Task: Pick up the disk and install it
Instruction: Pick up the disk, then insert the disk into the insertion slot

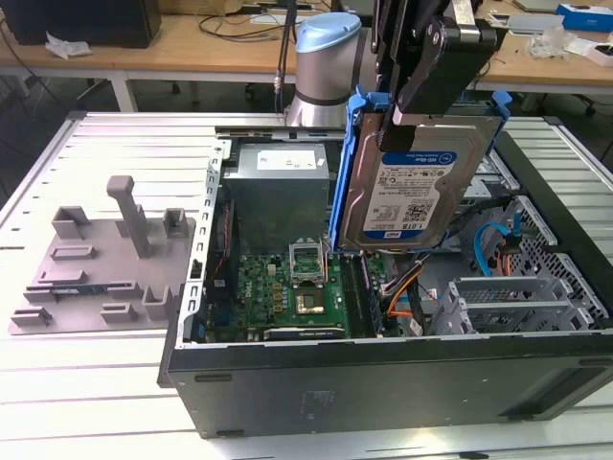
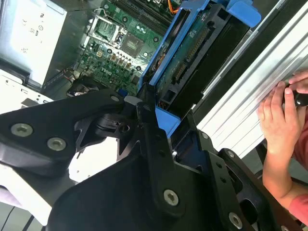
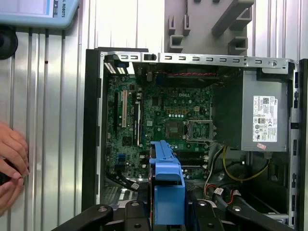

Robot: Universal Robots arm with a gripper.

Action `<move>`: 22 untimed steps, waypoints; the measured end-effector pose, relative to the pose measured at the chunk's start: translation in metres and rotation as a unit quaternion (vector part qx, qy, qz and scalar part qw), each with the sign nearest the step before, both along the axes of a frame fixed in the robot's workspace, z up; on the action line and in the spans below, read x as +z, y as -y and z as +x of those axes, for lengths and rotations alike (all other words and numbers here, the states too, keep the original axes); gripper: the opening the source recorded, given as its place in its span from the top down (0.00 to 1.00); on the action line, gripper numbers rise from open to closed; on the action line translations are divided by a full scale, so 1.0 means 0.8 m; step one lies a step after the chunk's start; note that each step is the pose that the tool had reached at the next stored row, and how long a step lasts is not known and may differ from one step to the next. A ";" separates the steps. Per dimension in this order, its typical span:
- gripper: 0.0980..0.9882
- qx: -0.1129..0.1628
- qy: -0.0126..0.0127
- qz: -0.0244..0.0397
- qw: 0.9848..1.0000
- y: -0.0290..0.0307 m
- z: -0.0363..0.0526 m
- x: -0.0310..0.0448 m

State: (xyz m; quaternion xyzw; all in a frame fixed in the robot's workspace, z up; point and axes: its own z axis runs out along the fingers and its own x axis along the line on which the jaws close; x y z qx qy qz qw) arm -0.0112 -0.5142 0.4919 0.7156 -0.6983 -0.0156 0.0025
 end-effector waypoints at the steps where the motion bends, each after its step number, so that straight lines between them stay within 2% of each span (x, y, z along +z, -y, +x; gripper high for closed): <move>1: 0.70 0.000 0.000 0.000 1.000 0.0001 0.000 0.0000; 14: 0.70 0.000 0.000 0.001 1.000 0.0009 0.001 -0.0006; 16: 0.70 0.000 0.002 0.005 1.000 0.0012 0.001 -0.0006; 17: 0.70 0.000 0.005 0.006 1.000 0.0022 0.001 -0.0008; 18: 0.70 -0.001 0.006 0.007 1.000 0.0032 0.001 -0.0015; 22: 0.70 -0.017 0.006 0.007 1.000 0.0053 0.001 -0.0035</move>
